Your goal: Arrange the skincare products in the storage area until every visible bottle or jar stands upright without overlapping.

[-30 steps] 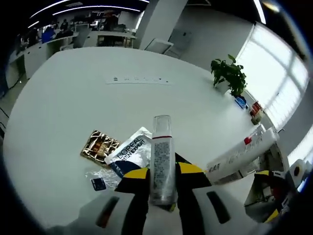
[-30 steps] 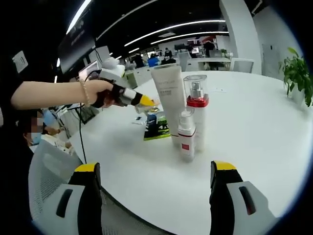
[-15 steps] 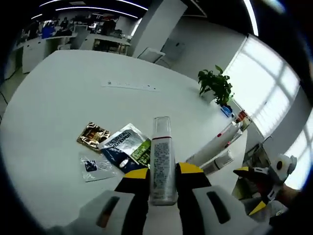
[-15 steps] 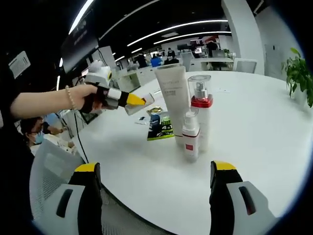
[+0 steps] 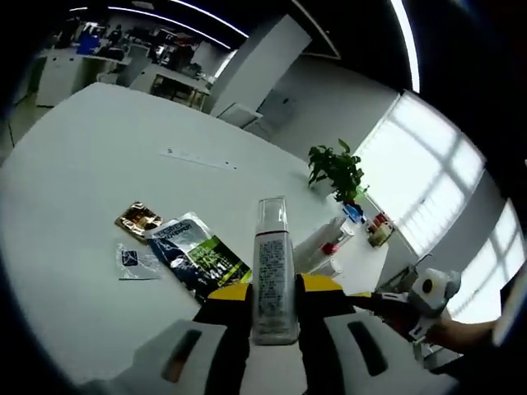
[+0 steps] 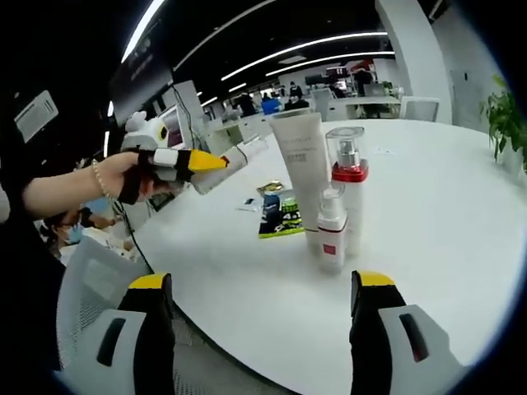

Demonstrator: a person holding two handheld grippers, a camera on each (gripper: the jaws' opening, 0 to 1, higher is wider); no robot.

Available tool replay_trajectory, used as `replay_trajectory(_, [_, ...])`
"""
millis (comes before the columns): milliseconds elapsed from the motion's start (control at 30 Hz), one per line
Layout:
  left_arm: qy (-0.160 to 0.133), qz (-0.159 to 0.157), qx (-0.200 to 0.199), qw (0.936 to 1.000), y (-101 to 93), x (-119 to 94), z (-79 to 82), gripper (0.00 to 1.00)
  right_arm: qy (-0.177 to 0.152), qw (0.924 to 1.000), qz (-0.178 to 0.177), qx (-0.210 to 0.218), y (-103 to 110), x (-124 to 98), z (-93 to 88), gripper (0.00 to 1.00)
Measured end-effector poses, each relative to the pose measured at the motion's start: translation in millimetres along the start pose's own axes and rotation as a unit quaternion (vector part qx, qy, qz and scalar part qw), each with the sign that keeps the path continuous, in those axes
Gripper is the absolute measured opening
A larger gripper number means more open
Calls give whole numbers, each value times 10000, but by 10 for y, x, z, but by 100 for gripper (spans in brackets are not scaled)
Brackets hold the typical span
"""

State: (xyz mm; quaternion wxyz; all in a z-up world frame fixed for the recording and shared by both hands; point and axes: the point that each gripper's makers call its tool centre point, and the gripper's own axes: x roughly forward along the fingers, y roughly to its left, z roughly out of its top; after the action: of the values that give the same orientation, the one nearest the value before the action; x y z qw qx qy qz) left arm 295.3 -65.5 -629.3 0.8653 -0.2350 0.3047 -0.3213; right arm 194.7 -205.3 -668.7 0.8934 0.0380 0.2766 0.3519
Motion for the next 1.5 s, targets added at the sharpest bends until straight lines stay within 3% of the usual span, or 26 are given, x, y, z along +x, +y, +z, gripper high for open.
replay_trajectory(267, [-321,-463,-243,9981,-353,-94,-61,23,-57,9996,258,87,68,3,12,84])
replay_trajectory(467, [-496,-837,-399,9944,-667,-161,-168,22,-267,9964,676,439,177,-22,73,79])
replay_trajectory(567, [-611,-1101,-589,9903,-833,-196,-186,22,-462,9914,974,746,261,-44,145,77])
replay_trajectory(633, [-640,-1176,-576,9893,-893,-212,-196,22,-620,9873,1163,887,291,-70,206,73])
replay_trajectory(767, [-684,-1411,-616,9857,-1040,-269,-210,22,-1117,9689,1649,1466,358,-183,428,70])
replay_trajectory(867, [-777,-1757,-647,9792,-1219,-345,-201,22,-1386,9582,1852,1681,397,-274,563,67])
replay_trajectory(900, [-791,-1850,-630,9775,-1266,-363,-204,22,-1418,9542,1929,1794,422,-298,597,67])
replay_trajectory(1000, [-778,-2067,-563,9737,-1379,-396,-234,22,-1401,9536,2028,1728,488,-318,636,65])
replay_trajectory(1133, [-782,-2332,-504,9680,-1490,-448,-283,22,-1558,9381,2416,1929,672,-355,804,60])
replay_trajectory(1333, [-737,-2499,-551,9639,-1524,-512,-350,22,-1820,9214,2669,2158,763,-362,1020,54])
replay_trajectory(1500, [-710,-2683,-574,9590,-1585,-547,-380,22,-1937,9129,2752,2312,772,-340,1114,49])
